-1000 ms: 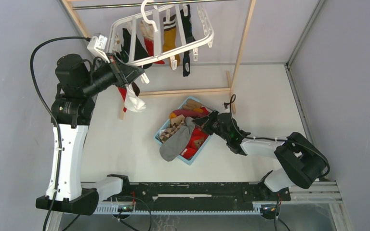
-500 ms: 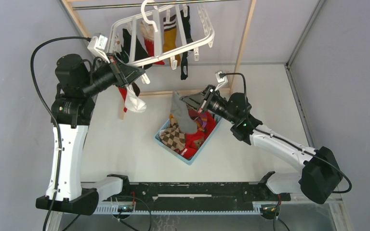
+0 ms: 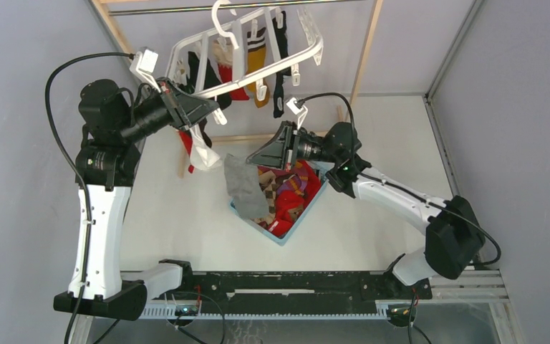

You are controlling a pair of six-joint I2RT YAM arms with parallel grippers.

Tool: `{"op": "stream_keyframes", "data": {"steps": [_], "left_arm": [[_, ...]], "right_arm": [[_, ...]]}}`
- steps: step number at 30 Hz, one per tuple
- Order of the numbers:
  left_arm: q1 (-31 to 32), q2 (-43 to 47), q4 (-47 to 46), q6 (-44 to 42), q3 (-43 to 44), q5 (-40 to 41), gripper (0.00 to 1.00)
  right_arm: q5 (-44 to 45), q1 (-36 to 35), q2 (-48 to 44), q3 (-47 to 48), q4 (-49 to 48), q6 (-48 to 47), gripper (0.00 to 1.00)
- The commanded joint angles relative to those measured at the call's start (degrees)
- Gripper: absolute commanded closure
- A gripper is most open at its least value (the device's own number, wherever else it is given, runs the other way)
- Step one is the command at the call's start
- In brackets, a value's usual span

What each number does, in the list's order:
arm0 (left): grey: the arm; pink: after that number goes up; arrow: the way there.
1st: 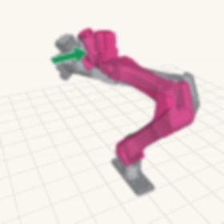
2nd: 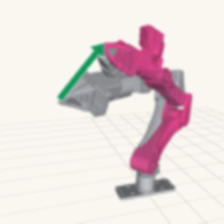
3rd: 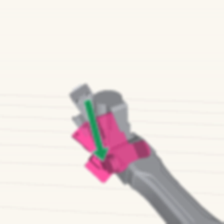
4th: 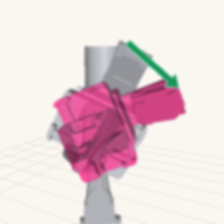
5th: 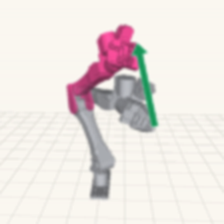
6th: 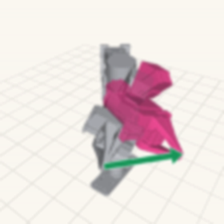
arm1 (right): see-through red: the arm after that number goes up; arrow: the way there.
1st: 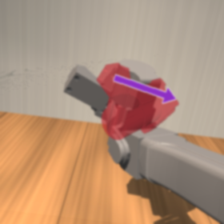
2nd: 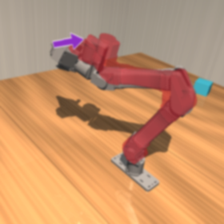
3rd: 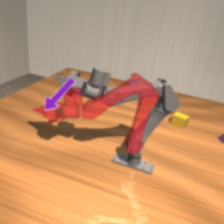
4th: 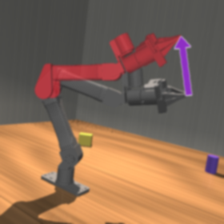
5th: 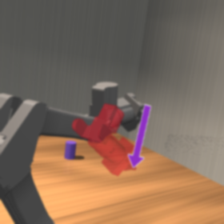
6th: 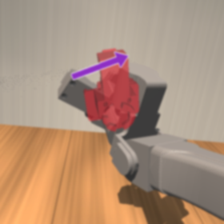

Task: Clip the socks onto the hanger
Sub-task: Pick up the sock from the bin, then clamp the sock onto the hanger.

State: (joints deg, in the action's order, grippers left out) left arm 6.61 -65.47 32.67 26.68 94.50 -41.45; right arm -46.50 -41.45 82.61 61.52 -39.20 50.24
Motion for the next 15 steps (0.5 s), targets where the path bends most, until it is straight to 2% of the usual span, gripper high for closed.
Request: {"op": "stream_keyframes", "data": {"steps": [1, 8, 15], "left_arm": [[0.2, 1.6, -0.6, 2.2, 0.3, -7.1, 1.00], [0.2, 1.6, -0.6, 2.1, -0.2, -7.9, 1.00], [0.0, 1.6, -0.6, 1.8, -0.4, -9.2, 1.00]], "right_arm": [[-3.6, -1.1, 3.5, 5.4, -10.3, 4.7, 1.00], [-2.3, -0.9, 9.2, 11.1, -17.5, 7.0, 1.00], [-6.7, 0.9, 17.4, 19.5, -27.2, 15.7, 1.00]]}}
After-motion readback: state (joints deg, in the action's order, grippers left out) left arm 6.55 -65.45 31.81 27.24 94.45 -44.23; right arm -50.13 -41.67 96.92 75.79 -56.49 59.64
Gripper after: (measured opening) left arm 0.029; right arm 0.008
